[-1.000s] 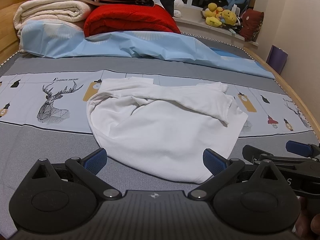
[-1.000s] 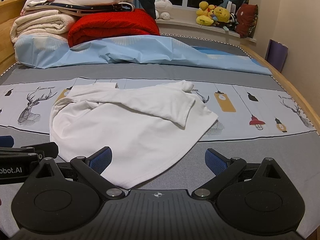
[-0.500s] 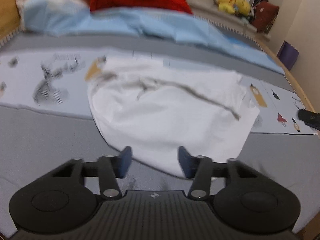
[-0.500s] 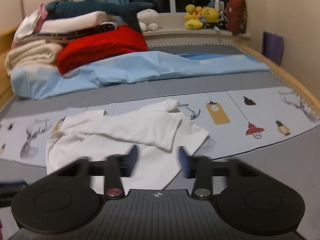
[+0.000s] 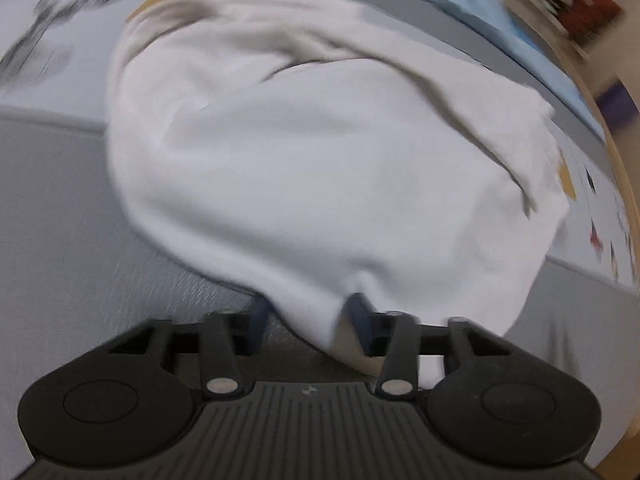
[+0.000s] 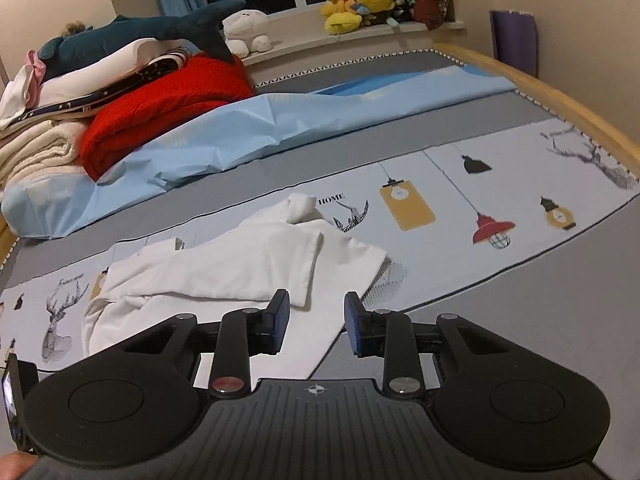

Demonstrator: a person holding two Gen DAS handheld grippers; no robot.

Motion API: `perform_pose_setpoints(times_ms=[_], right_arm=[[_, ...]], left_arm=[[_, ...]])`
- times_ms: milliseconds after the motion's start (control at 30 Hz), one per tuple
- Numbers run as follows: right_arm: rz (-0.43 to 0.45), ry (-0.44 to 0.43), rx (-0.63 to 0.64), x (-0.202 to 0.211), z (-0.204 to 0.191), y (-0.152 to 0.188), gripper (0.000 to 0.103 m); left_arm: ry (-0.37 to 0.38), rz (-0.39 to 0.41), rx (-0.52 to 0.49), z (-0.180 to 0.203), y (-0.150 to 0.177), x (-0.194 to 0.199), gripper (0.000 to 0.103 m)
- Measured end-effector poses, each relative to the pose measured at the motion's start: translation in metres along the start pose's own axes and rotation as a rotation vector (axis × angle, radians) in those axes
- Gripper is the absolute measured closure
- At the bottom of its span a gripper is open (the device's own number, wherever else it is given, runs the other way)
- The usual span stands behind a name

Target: Fold small clothes

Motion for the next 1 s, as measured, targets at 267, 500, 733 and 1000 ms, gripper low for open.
perform_pose_setpoints(times_ms=[267,500,733,1000], right_arm=[[0.042,0.025,-0.029,0.002,0.019,-0.017,0.071],[-0.017,0.052,-0.022,-0.012,0.037,-0.009,0.071],[-0.292,0.003,0.109,-0.072,-0.003,0.055,0.053],[-0.388,0.074,0.283,-0.127,-0.027,0.098,0.039]], left_arm=[[0.102,0.065,-0.435,0.020,0.015,0.142,0.102],[0.014,-0.033,-0.543,-0.102,0.053,0.207,0.101],[0.135,0.034,-0.149,-0.157,0.008,0.162,0.068],[0.016,-0.118,-0.116,-0.162,-0.003,0.100,0.065]])
Point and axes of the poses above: each gripper's, at about its wrist camera, not at the fingertips, and x roughly against the way its jaws point, z to its right, y to its underside, the point moved 10 cm from there along -x, roughly the way its jaws point, and after that the axes turned 6 degrees about -x, right-handed, at the moved point
